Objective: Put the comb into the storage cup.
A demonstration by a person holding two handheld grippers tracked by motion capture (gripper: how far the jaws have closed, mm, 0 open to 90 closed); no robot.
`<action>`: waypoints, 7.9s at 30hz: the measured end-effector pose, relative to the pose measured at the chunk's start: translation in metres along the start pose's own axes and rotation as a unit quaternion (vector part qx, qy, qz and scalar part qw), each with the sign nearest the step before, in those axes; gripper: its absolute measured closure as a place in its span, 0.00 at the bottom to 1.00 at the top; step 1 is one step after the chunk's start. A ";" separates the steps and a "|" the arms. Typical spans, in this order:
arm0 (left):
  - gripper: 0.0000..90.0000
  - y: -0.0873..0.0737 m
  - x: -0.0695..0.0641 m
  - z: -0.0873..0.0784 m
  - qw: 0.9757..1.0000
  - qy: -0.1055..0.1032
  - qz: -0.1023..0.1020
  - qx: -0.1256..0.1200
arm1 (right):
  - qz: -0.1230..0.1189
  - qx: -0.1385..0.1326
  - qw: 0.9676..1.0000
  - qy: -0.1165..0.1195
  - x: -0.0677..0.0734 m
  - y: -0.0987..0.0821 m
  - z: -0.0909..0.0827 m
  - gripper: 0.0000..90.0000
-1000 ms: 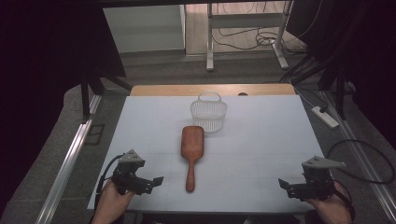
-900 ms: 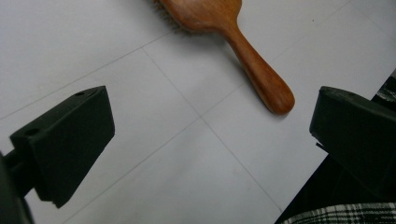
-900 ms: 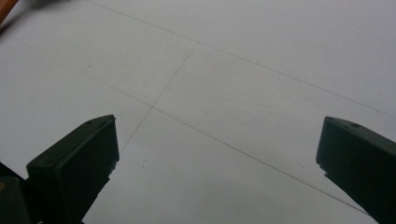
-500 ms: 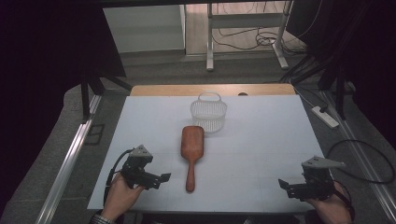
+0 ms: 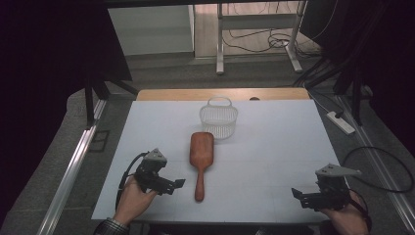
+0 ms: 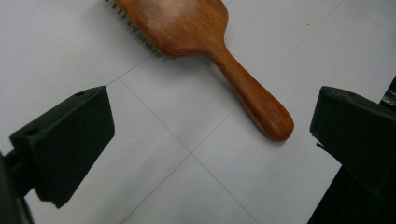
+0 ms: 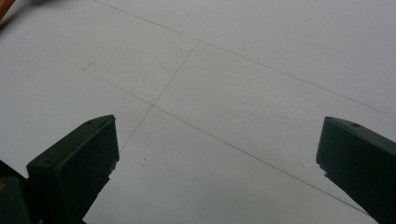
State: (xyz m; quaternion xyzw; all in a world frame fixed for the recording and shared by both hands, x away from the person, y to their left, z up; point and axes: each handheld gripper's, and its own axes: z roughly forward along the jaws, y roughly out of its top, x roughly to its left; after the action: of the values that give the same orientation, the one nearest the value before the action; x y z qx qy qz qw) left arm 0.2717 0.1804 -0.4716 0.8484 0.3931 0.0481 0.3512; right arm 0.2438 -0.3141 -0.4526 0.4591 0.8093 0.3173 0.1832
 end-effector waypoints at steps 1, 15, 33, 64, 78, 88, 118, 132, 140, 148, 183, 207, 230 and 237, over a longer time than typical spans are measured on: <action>0.00 0.001 -0.001 0.001 1.000 0.000 0.001 0.000 | 0.000 0.000 1.000 0.000 0.000 0.000 0.000 0.00; 0.00 0.019 -0.004 0.018 1.000 -0.017 0.011 0.005 | -0.001 0.002 1.000 0.001 0.000 0.000 0.000 0.00; 0.00 0.044 -0.011 0.038 0.999 -0.033 0.027 0.005 | -0.002 0.004 1.000 0.002 0.000 0.000 0.001 0.00; 0.52 0.071 -0.024 0.068 0.997 -0.017 0.061 0.037 | -0.007 0.007 1.000 0.004 0.001 0.000 0.001 0.00; 0.98 0.071 -0.023 0.072 0.997 -0.044 0.053 0.042 | -0.009 0.010 1.000 0.002 0.001 0.000 0.002 0.00; 0.99 0.062 -0.027 0.087 0.996 -0.037 0.055 0.059 | -0.011 0.011 1.000 0.001 0.002 0.000 0.002 0.00; 0.99 0.034 -0.013 0.085 0.995 -0.022 0.018 0.098 | -0.016 0.011 1.000 0.001 0.003 0.000 0.002 0.00; 0.99 0.030 0.002 0.076 0.995 -0.013 0.004 0.103 | -0.017 0.012 1.000 0.001 0.003 0.000 0.002 0.01; 0.99 0.029 0.010 0.072 0.994 -0.004 -0.006 0.109 | -0.020 0.013 1.000 -0.001 0.003 0.000 0.002 0.01; 0.99 0.032 0.003 0.063 0.996 -0.010 0.000 0.092 | -0.020 0.014 1.000 -0.002 0.004 0.000 0.002 0.01; 0.00 0.040 0.021 0.043 0.998 0.014 -0.036 0.055 | -0.022 0.019 1.000 -0.004 0.004 0.001 0.003 0.01; 0.00 0.033 0.019 0.082 0.996 0.002 -0.002 0.084 | -0.023 0.022 1.000 -0.001 0.004 0.001 0.004 0.01; 0.36 0.035 0.019 0.082 0.994 0.013 0.001 0.107 | -0.025 0.022 0.999 -0.001 0.005 0.001 0.004 0.01; 0.56 0.034 0.019 0.083 0.994 0.015 0.006 0.111 | -0.026 0.023 0.999 -0.001 0.005 0.001 0.004 0.01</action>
State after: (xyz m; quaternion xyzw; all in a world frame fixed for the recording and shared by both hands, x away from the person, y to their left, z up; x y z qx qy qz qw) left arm 0.3357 0.1320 -0.5153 0.8836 0.3964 0.0188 0.2485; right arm 0.2440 -0.3082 -0.4549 0.4422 0.8279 0.2935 0.1813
